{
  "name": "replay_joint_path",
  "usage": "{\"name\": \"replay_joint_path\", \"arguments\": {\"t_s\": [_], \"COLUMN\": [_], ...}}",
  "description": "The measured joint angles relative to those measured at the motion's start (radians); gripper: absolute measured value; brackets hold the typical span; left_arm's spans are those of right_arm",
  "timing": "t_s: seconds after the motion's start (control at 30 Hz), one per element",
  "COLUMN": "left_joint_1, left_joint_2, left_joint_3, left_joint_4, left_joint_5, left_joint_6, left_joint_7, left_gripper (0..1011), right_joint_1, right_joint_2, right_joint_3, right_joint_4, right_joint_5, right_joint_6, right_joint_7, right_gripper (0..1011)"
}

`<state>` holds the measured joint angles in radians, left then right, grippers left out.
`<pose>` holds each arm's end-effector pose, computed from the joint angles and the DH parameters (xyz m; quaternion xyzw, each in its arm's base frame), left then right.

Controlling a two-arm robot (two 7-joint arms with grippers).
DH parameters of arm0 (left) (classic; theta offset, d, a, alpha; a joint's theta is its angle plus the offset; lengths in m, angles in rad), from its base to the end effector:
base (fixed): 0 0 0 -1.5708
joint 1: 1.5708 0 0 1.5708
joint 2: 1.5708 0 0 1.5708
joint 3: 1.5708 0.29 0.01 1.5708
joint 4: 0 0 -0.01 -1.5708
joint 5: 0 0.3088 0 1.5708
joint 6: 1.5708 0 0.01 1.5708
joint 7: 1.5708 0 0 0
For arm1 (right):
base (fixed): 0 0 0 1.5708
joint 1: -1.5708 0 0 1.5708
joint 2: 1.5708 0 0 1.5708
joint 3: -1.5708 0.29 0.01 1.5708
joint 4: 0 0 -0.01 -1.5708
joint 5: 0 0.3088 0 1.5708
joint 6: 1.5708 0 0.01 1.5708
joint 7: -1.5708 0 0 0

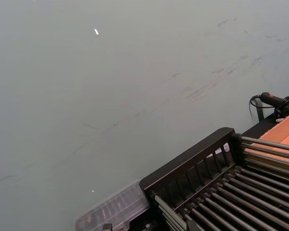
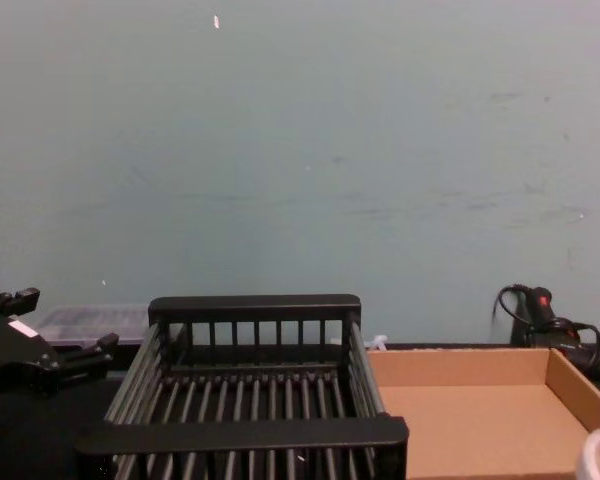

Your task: Pick up the white tape and place it into the black box , Pick up the silver tape and place it into the brown box.

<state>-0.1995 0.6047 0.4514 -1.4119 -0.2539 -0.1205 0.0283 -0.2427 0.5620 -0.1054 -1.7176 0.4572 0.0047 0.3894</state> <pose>0.3581 0.0827 -0.3023 0.1416 -0.1324 0.5799 0.7913 0.2596 -0.1059 -0.3040 -0.0790 0.0491 -0.4804 0.8721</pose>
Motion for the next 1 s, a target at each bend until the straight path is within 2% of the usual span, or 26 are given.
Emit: {"name": "replay_joint_path", "arguments": {"t_s": [0.13, 0.47, 0.7, 1.0], "left_joint_1": [0.000, 0.000, 0.000, 0.000], "left_joint_2": [0.000, 0.000, 0.000, 0.000], "left_joint_3": [0.000, 0.000, 0.000, 0.000], "left_joint_4": [0.000, 0.000, 0.000, 0.000], "left_joint_5": [0.000, 0.000, 0.000, 0.000], "left_joint_6": [0.000, 0.000, 0.000, 0.000], "left_joint_7": [0.000, 0.000, 0.000, 0.000], "left_gripper": [1001, 1001, 1001, 1001], "right_joint_1": [0.007, 0.054, 0.115, 0.209], "right_joint_2": [-0.012, -0.051, -0.076, -0.108], "right_joint_3": [0.001, -0.012, -0.031, -0.079], "right_joint_4": [-0.002, -0.003, 0.017, 0.069], "right_joint_5": [-0.006, -0.069, -0.101, -0.133], "right_joint_6": [0.006, 0.013, 0.025, 0.060], "right_joint_7": [-0.026, -0.074, -0.079, -0.065], "right_gripper": [80, 80, 80, 80]}}
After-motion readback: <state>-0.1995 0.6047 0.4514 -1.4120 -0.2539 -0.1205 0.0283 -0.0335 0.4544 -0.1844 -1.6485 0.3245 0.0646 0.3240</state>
